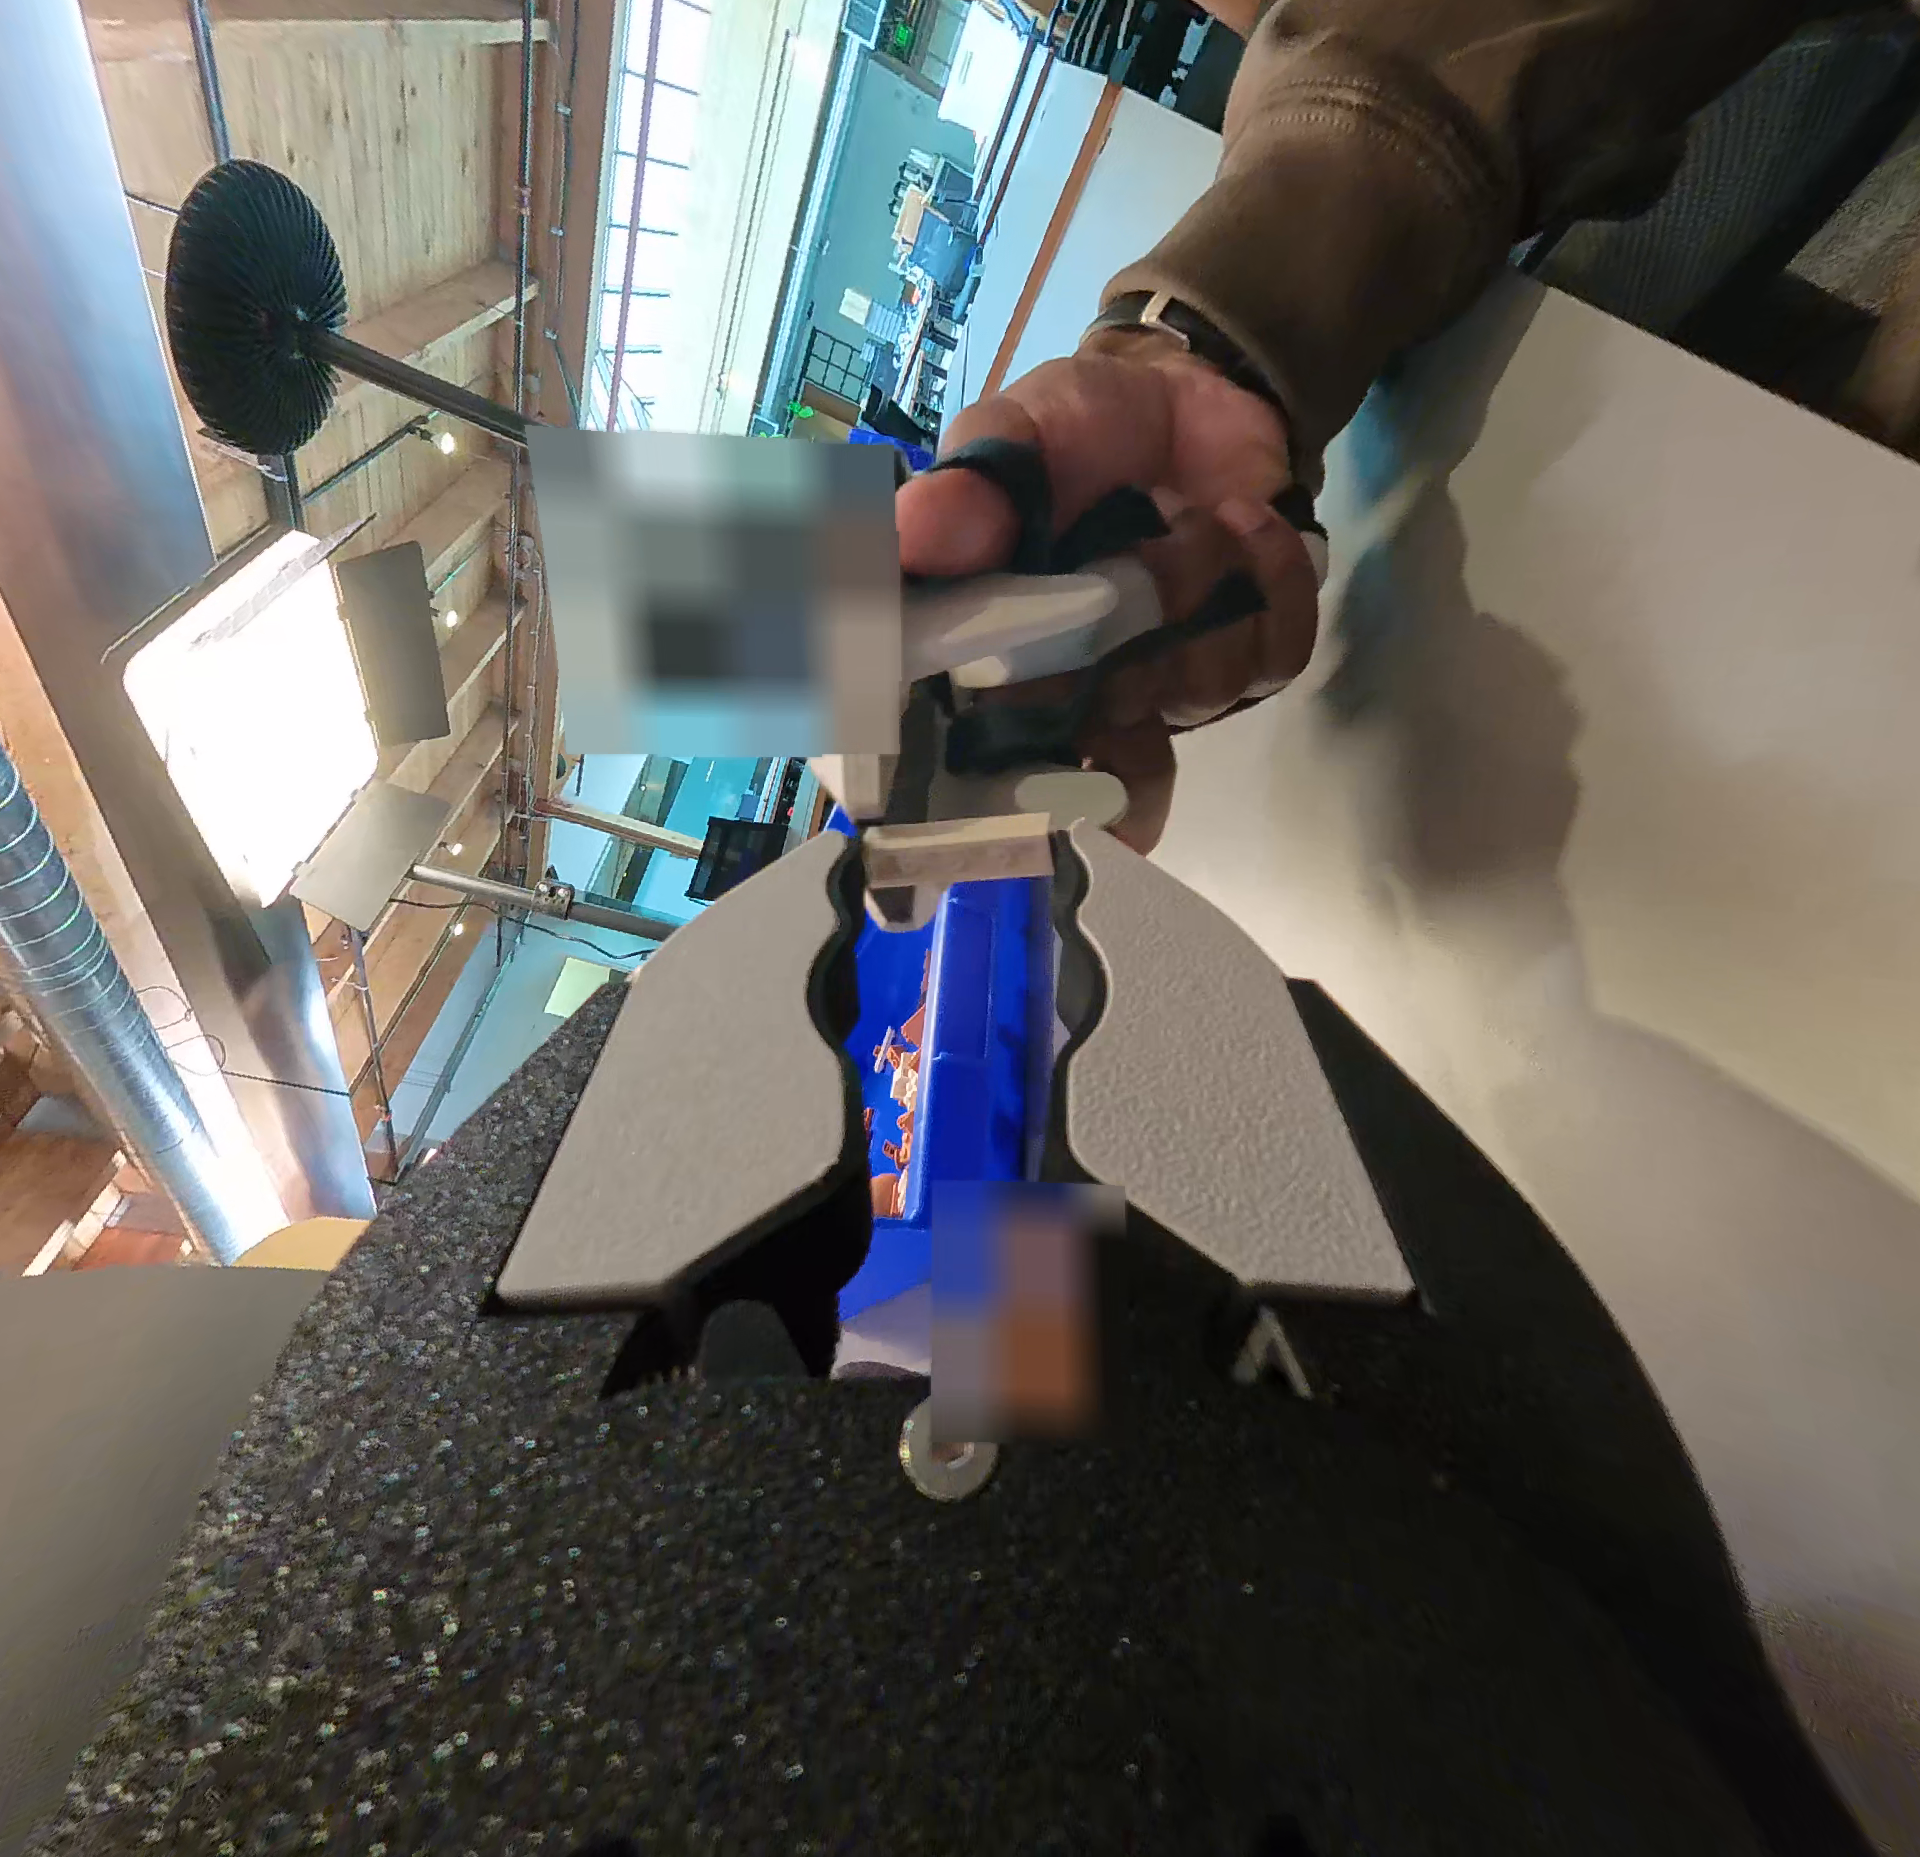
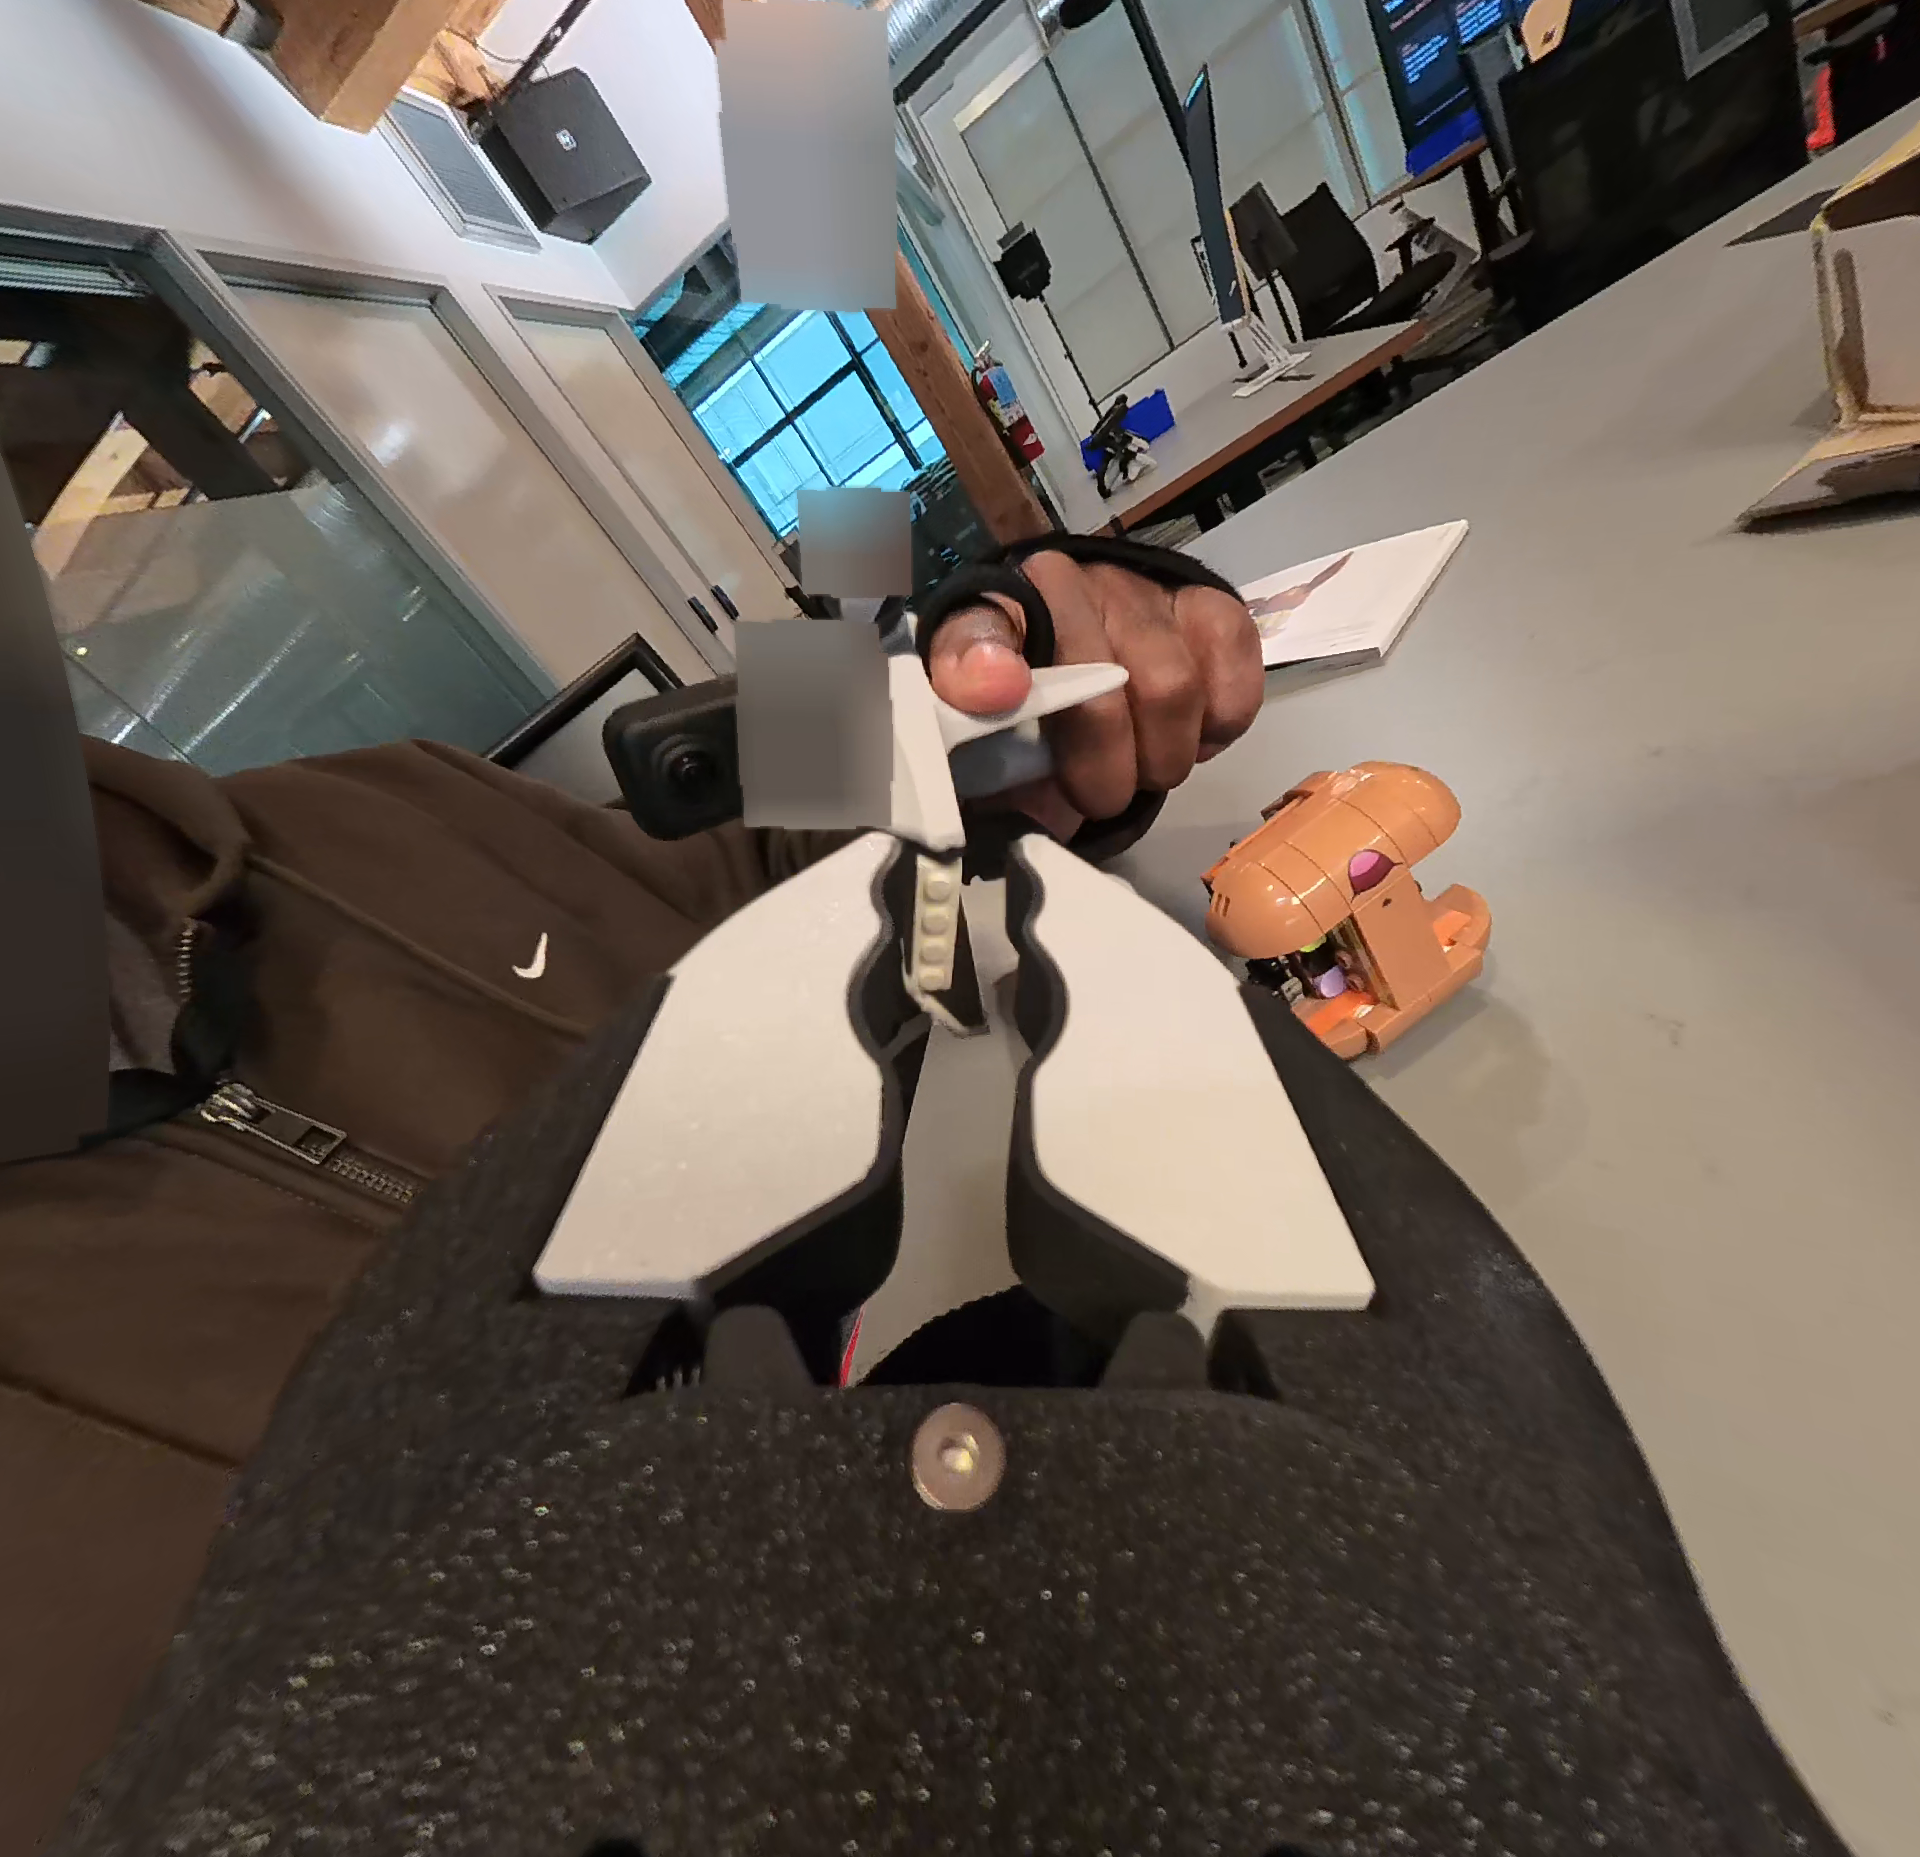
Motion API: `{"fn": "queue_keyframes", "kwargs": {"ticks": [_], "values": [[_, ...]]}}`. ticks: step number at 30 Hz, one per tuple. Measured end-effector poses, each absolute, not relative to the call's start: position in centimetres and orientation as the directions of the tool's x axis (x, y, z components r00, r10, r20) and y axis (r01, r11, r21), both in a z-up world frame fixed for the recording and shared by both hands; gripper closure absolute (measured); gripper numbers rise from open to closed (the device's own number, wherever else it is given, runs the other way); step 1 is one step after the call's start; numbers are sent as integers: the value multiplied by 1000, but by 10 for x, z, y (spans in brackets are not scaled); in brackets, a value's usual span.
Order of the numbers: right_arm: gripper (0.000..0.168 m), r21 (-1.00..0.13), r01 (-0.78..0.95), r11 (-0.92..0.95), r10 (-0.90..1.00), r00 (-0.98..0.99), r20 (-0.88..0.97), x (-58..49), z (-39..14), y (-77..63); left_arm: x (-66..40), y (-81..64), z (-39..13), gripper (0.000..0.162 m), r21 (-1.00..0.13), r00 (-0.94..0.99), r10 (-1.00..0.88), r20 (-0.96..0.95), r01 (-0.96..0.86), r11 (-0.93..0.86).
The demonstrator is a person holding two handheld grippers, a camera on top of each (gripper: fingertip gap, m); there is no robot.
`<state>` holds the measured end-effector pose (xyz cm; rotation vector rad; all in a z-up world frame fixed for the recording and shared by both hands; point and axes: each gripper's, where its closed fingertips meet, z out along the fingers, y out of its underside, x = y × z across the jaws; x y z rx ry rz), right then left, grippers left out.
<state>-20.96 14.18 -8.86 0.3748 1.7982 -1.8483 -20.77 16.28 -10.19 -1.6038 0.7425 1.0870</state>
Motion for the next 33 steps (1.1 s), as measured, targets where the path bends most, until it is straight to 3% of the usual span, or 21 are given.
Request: {"fn": "queue_keyframes", "kwargs": {"ticks": [5, 17, 18, 19, 21, 24, 29, 33], "values": [[161, -834, 550, 35, -196, -815, -546, -205, -89, 140, -208, 164, -103, 128, -394, 399, 49, -916, -870, -297], [161, -863, 505, -6, -125, -857, -500, -213, -88, 145, -215, 160, -103, 131, -392, 396, 59, -916, -855, -340], [162, -858, 512, -34, -133, -854, -504, -216, -84, 150, -216, 156, -103, 153, -398, 404, 61, -913, -850, -345], [161, -859, 511, -25, -136, -853, -504, -216, -85, 152, -222, 151, -92, 157, -431, 407, 141, -902, -834, -345], [161, -854, 520, -30, -151, -846, -511, -214, -83, 150, -220, 149, -91, 157, -445, 433, 115, -894, -835, -322], [162, -854, 521, -17, -153, -845, -512, -213, -84, 150, -217, 150, -94, 155, -458, 449, 103, -888, -834, -307], [161, -846, 533, 26, -149, -834, -531, -214, -91, 151, -206, 152, -108, 125, -466, 488, -8, -873, -837, -286], [162, -845, 522, 117, -190, -823, -535, -204, -97, 150, -201, 149, -105, 120, -495, 522, -43, -852, -830, -256]]}}
